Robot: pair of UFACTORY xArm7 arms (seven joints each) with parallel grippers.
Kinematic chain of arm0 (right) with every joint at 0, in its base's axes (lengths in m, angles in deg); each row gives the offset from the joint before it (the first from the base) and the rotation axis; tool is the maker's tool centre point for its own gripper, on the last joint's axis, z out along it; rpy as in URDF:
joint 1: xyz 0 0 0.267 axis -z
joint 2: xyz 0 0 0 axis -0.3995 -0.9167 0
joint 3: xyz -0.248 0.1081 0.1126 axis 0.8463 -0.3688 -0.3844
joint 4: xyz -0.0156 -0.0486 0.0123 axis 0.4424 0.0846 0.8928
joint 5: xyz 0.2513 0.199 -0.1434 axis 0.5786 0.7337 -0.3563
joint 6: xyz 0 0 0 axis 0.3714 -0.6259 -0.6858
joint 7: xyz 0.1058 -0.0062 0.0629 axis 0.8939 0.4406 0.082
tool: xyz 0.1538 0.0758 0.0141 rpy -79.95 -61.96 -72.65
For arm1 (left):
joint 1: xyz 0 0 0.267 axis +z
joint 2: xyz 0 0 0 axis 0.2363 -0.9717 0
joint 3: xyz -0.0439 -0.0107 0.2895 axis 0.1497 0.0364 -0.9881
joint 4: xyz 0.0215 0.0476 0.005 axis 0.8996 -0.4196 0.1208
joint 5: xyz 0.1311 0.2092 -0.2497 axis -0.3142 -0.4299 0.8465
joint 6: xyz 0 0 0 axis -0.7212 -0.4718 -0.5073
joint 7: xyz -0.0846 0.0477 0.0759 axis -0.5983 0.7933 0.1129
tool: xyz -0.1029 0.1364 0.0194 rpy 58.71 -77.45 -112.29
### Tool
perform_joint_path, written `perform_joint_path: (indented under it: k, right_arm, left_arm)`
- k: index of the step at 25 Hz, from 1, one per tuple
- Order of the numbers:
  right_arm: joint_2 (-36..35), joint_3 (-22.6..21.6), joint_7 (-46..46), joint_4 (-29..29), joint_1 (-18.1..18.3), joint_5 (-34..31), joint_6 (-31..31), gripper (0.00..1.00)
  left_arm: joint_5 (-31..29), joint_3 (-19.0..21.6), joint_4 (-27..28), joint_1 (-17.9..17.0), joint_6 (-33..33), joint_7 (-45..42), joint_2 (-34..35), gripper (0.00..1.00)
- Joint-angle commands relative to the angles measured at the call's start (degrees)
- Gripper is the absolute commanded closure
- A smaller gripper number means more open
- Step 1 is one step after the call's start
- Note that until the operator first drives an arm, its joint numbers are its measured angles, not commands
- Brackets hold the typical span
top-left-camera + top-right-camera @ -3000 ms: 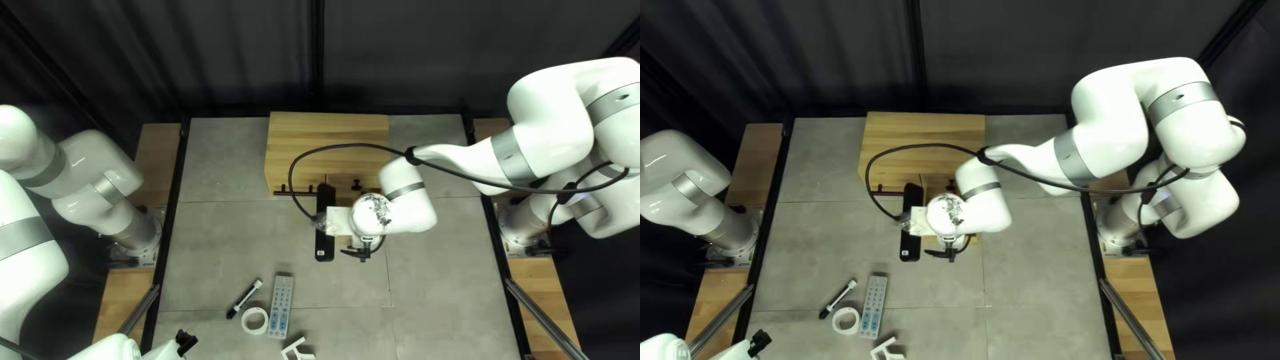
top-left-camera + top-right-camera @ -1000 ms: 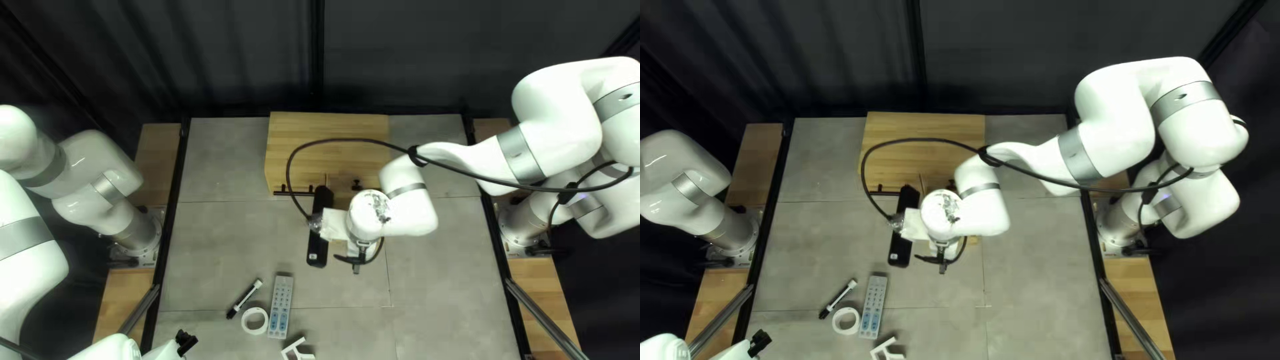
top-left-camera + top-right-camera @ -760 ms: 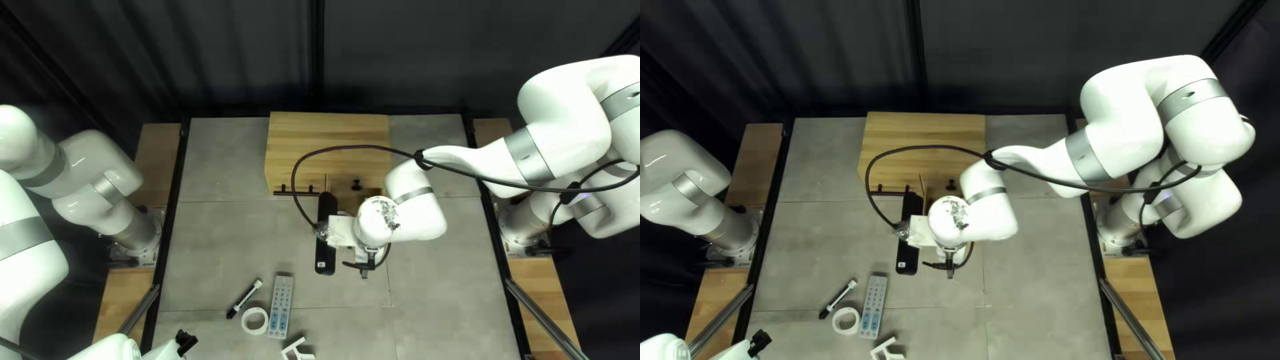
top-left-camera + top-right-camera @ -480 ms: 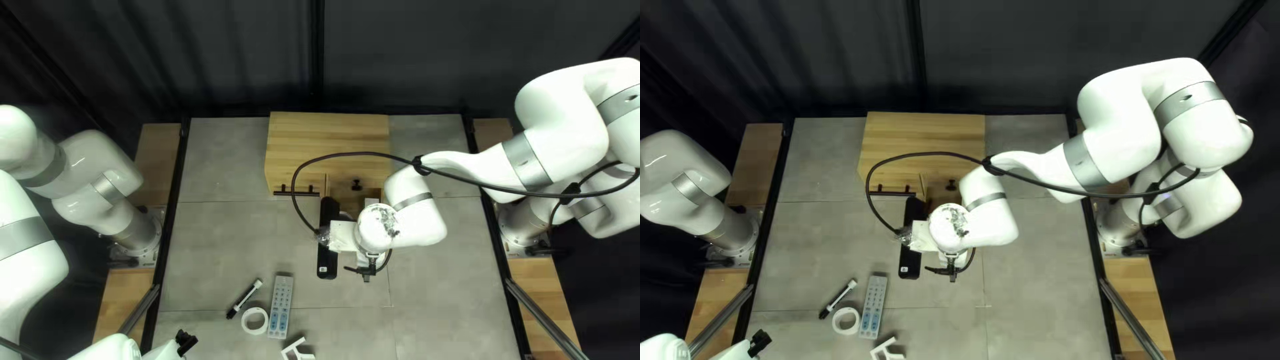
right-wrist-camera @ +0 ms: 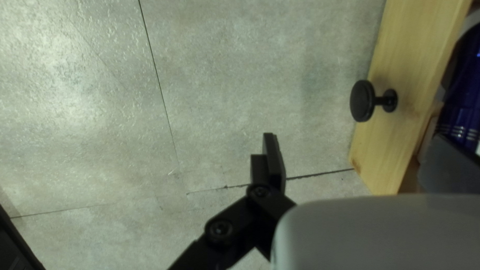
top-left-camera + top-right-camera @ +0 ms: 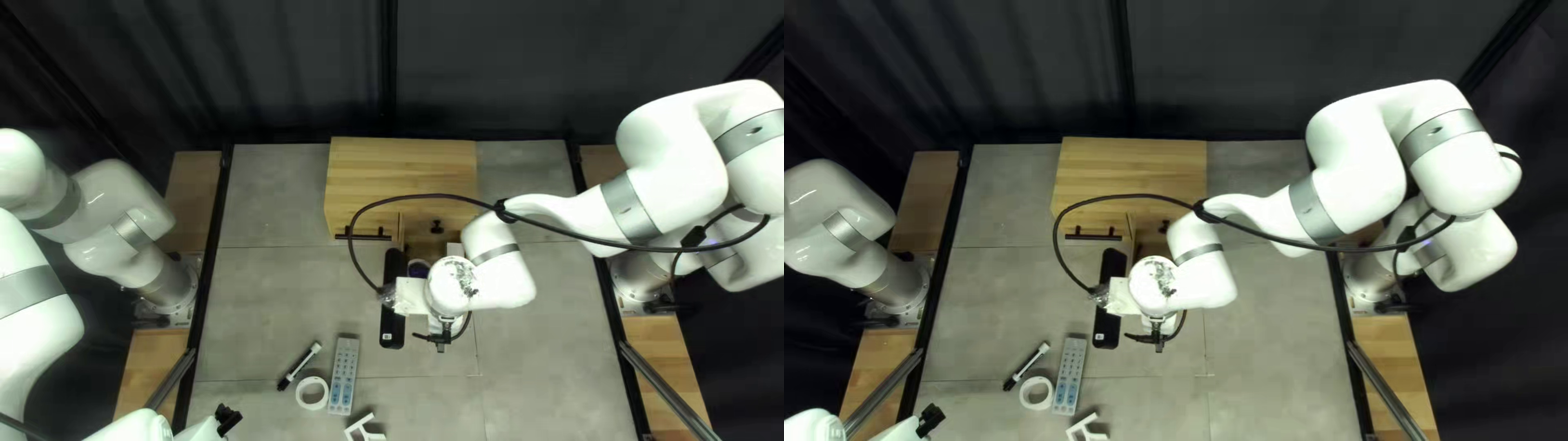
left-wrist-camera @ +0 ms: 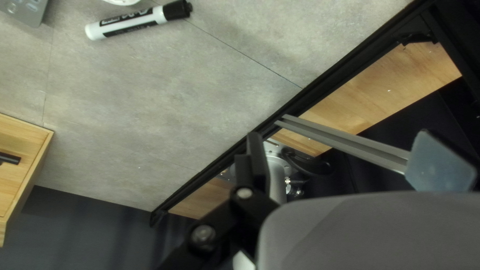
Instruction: Open drawers and place objects into drawer and close
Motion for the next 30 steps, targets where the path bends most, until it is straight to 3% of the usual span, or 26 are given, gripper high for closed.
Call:
perform_joint_path:
  k: [1,30]
  right_arm:
    - [-0.81,0.08,-0.83,-0.18,0.61,0.58,0.60,0.00]
    - [-2.98,1.74,1.07,-0.90,0.49,-2.60,-1.15,0.00]
  left_arm:
    - [0.00,0.00,0.00,0.00,0.00,0.00,0.00,0.00]
    - [0.00,0.00,0.00,0.00,0.00,0.00,0.00,0.00]
